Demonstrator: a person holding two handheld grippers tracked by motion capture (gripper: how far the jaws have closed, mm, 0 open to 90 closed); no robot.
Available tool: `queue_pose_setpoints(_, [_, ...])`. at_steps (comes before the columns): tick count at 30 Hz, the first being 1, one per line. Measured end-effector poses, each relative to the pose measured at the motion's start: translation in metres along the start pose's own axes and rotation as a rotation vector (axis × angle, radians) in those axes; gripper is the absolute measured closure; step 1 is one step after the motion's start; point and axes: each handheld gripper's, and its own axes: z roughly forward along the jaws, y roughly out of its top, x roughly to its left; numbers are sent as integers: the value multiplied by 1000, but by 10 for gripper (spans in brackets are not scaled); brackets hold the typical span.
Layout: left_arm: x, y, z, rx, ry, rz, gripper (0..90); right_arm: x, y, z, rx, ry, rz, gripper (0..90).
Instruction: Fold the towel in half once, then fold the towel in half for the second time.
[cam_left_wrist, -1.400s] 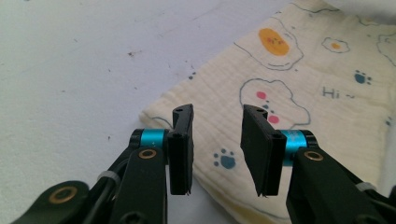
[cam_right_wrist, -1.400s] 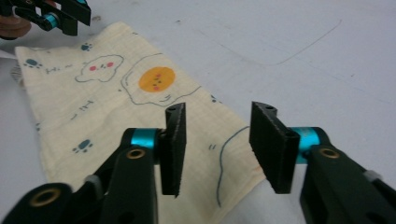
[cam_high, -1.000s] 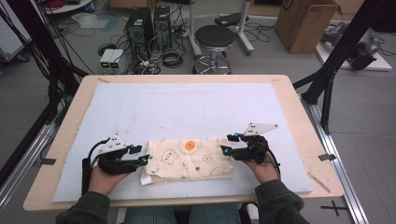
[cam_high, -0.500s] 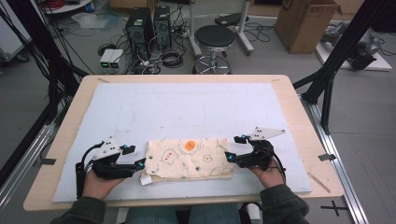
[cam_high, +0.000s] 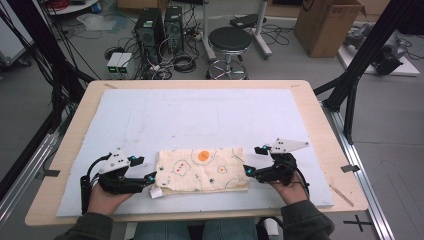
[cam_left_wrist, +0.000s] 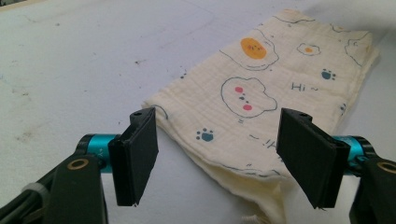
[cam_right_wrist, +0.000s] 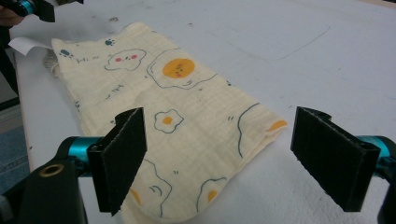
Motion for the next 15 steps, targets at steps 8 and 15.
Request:
queue_pose_setpoints(8, [0,0,2,12,-6,15,297,4,1,5,19,2,-22,180])
queue_pose_setpoints(15, [-1,0,2,11,-7,24,296,5,2,7,22,4,-26,180])
